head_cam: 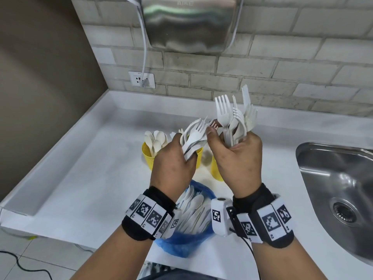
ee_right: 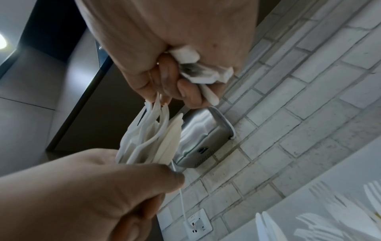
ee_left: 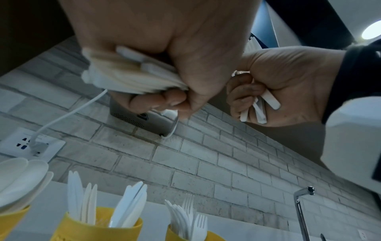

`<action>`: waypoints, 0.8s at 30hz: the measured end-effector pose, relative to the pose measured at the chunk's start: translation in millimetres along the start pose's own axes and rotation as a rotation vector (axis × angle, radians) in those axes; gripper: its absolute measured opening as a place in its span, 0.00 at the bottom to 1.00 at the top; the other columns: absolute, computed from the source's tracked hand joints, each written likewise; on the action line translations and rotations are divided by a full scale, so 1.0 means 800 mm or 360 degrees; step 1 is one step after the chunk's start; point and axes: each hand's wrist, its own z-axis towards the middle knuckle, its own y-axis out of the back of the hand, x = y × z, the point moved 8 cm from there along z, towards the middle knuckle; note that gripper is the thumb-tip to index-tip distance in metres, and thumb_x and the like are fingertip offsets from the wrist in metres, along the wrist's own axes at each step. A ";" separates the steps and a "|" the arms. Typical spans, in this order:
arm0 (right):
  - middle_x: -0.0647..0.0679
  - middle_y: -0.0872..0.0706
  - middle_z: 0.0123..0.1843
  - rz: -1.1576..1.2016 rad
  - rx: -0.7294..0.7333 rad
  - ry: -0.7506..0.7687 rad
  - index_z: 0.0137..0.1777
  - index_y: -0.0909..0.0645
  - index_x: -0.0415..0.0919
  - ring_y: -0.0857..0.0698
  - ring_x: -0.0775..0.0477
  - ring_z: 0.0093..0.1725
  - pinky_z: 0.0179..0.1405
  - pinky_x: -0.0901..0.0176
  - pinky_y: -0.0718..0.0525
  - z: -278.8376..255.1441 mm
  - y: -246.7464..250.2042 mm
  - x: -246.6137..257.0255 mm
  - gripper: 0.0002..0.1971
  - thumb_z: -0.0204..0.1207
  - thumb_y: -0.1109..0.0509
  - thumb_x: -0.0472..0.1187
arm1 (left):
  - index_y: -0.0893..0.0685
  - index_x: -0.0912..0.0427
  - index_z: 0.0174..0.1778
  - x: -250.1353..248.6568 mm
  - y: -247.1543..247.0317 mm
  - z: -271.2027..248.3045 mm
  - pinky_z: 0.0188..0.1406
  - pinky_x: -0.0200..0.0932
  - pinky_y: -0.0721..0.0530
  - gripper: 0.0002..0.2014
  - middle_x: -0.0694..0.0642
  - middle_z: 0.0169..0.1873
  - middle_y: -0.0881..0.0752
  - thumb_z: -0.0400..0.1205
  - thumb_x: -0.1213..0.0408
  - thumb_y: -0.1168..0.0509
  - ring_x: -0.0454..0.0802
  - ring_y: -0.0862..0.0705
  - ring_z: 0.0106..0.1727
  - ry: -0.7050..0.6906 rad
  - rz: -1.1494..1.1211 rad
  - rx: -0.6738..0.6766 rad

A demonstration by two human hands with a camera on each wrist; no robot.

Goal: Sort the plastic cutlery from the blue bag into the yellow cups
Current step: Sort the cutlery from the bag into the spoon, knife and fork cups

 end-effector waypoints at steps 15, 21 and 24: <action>0.46 0.08 0.47 -0.0121 0.0021 0.0236 0.53 0.13 0.42 0.09 0.48 0.49 0.53 0.59 0.14 0.001 0.002 0.025 0.04 0.80 0.23 0.39 | 0.20 0.57 0.54 0.002 0.002 -0.006 0.33 0.45 0.28 0.10 0.53 0.38 0.14 0.80 0.61 0.29 0.58 0.16 0.38 -0.0004 0.0108 0.0061; 0.51 0.07 0.45 0.0113 -0.0057 0.0102 0.54 0.11 0.36 0.08 0.56 0.48 0.51 0.63 0.14 -0.002 0.011 0.021 0.08 0.80 0.21 0.39 | 0.22 0.56 0.55 0.003 0.007 -0.006 0.32 0.43 0.30 0.11 0.51 0.36 0.15 0.81 0.60 0.29 0.55 0.19 0.35 -0.0021 0.0074 0.0051; 0.57 0.09 0.38 0.0161 0.0027 0.0005 0.48 0.10 0.33 0.11 0.64 0.39 0.44 0.68 0.16 -0.003 0.004 0.013 0.06 0.79 0.21 0.37 | 0.23 0.55 0.55 0.004 0.007 -0.007 0.32 0.43 0.30 0.10 0.48 0.35 0.19 0.82 0.60 0.30 0.53 0.23 0.34 -0.0003 0.0055 0.0053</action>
